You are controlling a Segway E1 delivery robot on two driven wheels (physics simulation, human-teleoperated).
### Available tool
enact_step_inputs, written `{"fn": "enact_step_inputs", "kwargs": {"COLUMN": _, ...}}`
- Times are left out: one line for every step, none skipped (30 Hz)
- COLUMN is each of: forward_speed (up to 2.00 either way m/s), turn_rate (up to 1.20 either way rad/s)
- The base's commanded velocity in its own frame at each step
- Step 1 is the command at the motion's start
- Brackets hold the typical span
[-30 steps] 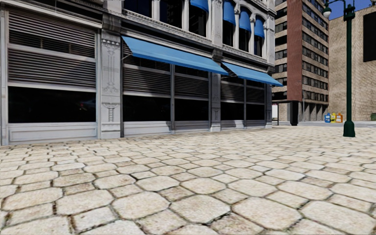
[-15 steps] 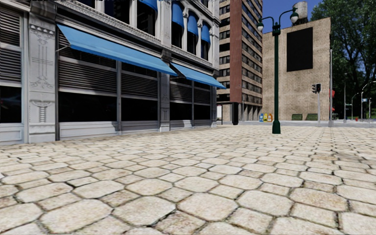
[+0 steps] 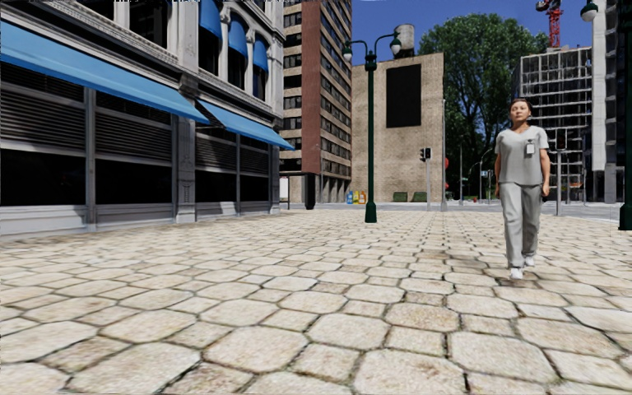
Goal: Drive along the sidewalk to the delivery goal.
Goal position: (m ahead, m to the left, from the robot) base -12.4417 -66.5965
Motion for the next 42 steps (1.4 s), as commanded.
{"fn": "enact_step_inputs", "kwargs": {"forward_speed": 0.00, "turn_rate": -0.64}}
{"fn": "enact_step_inputs", "kwargs": {"forward_speed": 0.00, "turn_rate": -0.64}}
{"fn": "enact_step_inputs", "kwargs": {"forward_speed": 0.00, "turn_rate": -0.64}}
{"fn": "enact_step_inputs", "kwargs": {"forward_speed": 0.00, "turn_rate": -0.64}}
{"fn": "enact_step_inputs", "kwargs": {"forward_speed": 0.00, "turn_rate": -0.08}}
{"fn": "enact_step_inputs", "kwargs": {"forward_speed": 0.00, "turn_rate": 0.00}}
{"fn": "enact_step_inputs", "kwargs": {"forward_speed": 0.00, "turn_rate": 0.00}}
{"fn": "enact_step_inputs", "kwargs": {"forward_speed": 0.00, "turn_rate": 0.00}}
{"fn": "enact_step_inputs", "kwargs": {"forward_speed": 0.00, "turn_rate": 0.00}}
{"fn": "enact_step_inputs", "kwargs": {"forward_speed": 0.00, "turn_rate": 0.00}}
{"fn": "enact_step_inputs", "kwargs": {"forward_speed": 0.00, "turn_rate": 0.33}}
{"fn": "enact_step_inputs", "kwargs": {"forward_speed": 0.00, "turn_rate": 0.59}}
{"fn": "enact_step_inputs", "kwargs": {"forward_speed": 0.00, "turn_rate": 1.20}}
{"fn": "enact_step_inputs", "kwargs": {"forward_speed": 0.00, "turn_rate": 1.20}}
{"fn": "enact_step_inputs", "kwargs": {"forward_speed": 0.00, "turn_rate": 1.20}}
{"fn": "enact_step_inputs", "kwargs": {"forward_speed": 0.00, "turn_rate": 1.20}}
{"fn": "enact_step_inputs", "kwargs": {"forward_speed": 0.00, "turn_rate": 1.20}}
{"fn": "enact_step_inputs", "kwargs": {"forward_speed": 0.00, "turn_rate": 1.20}}
{"fn": "enact_step_inputs", "kwargs": {"forward_speed": 0.00, "turn_rate": 1.20}}
{"fn": "enact_step_inputs", "kwargs": {"forward_speed": 0.00, "turn_rate": 1.20}}
{"fn": "enact_step_inputs", "kwargs": {"forward_speed": 0.00, "turn_rate": 1.20}}
{"fn": "enact_step_inputs", "kwargs": {"forward_speed": 0.00, "turn_rate": 1.20}}
{"fn": "enact_step_inputs", "kwargs": {"forward_speed": 0.00, "turn_rate": 1.20}}
{"fn": "enact_step_inputs", "kwargs": {"forward_speed": 0.00, "turn_rate": 1.20}}
{"fn": "enact_step_inputs", "kwargs": {"forward_speed": 0.00, "turn_rate": 1.20}}
{"fn": "enact_step_inputs", "kwargs": {"forward_speed": 0.00, "turn_rate": 1.20}}
{"fn": "enact_step_inputs", "kwargs": {"forward_speed": 0.00, "turn_rate": 1.20}}
{"fn": "enact_step_inputs", "kwargs": {"forward_speed": 0.00, "turn_rate": 1.20}}
{"fn": "enact_step_inputs", "kwargs": {"forward_speed": 0.00, "turn_rate": 1.20}}
{"fn": "enact_step_inputs", "kwargs": {"forward_speed": 0.00, "turn_rate": 1.20}}
{"fn": "enact_step_inputs", "kwargs": {"forward_speed": 0.00, "turn_rate": 1.20}}
{"fn": "enact_step_inputs", "kwargs": {"forward_speed": 0.00, "turn_rate": 1.20}}
{"fn": "enact_step_inputs", "kwargs": {"forward_speed": 0.00, "turn_rate": 0.78}}
{"fn": "enact_step_inputs", "kwargs": {"forward_speed": 0.04, "turn_rate": 0.00}}
{"fn": "enact_step_inputs", "kwargs": {"forward_speed": 0.45, "turn_rate": 0.00}}
{"fn": "enact_step_inputs", "kwargs": {"forward_speed": 0.88, "turn_rate": 0.00}}
{"fn": "enact_step_inputs", "kwargs": {"forward_speed": 0.88, "turn_rate": 0.00}}
{"fn": "enact_step_inputs", "kwargs": {"forward_speed": 1.34, "turn_rate": 0.00}}
{"fn": "enact_step_inputs", "kwargs": {"forward_speed": 1.64, "turn_rate": 0.00}}
{"fn": "enact_step_inputs", "kwargs": {"forward_speed": 1.80, "turn_rate": 0.00}}
{"fn": "enact_step_inputs", "kwargs": {"forward_speed": 1.93, "turn_rate": 0.00}}
{"fn": "enact_step_inputs", "kwargs": {"forward_speed": 1.93, "turn_rate": 0.00}}
